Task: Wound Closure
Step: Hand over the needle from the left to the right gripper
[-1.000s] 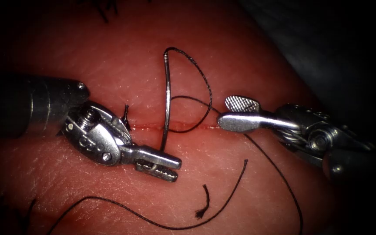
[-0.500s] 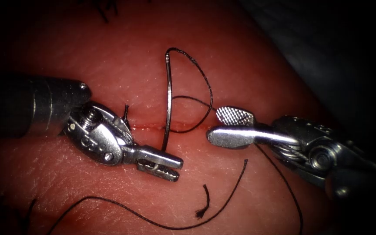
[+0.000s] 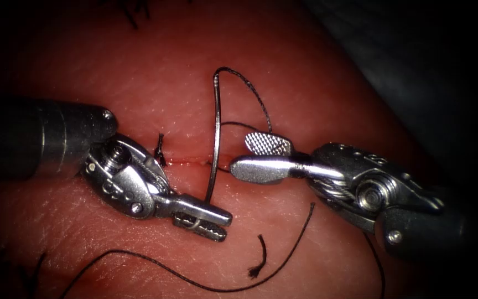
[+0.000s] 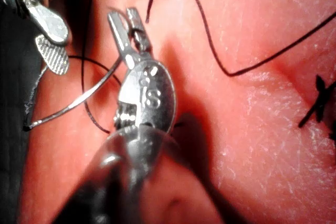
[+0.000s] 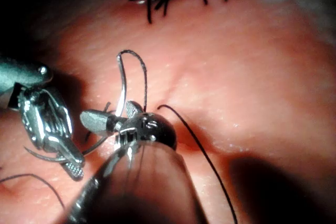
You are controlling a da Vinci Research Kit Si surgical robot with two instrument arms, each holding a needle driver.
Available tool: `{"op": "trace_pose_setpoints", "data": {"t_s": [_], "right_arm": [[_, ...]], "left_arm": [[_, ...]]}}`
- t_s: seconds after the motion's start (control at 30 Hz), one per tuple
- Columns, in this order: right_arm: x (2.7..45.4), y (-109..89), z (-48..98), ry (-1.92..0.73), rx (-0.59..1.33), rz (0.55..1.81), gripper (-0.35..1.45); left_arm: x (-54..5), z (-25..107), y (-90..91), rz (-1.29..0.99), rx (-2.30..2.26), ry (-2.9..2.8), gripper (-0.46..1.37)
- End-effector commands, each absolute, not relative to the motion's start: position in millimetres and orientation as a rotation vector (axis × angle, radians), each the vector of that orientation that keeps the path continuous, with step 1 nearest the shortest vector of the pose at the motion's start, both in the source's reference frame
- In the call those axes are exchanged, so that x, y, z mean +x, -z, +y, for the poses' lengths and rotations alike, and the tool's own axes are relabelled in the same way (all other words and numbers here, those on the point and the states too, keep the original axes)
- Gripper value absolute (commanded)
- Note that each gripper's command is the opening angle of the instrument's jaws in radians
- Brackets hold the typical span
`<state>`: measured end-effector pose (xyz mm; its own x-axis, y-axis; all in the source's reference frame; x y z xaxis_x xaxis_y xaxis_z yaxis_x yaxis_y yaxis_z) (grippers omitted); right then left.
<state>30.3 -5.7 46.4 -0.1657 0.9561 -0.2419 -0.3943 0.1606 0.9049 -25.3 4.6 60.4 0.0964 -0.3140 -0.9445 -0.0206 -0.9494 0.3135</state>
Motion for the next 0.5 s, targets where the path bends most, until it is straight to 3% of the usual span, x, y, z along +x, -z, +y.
{"op": "trace_pose_setpoints", "data": {"t_s": [0.03,0.5], "right_arm": [[30.3,-46.5,-5.6,-1.375,0.673,1.152,0.78],[30.4,-47.6,-4.8,-1.487,0.764,1.124,0.65]], "left_arm": [[-25.3,4.7,-60.3,-0.343,2.145,1.943,-0.35],[-25.8,4.5,-59.9,-0.396,2.114,1.900,-0.35]]}}
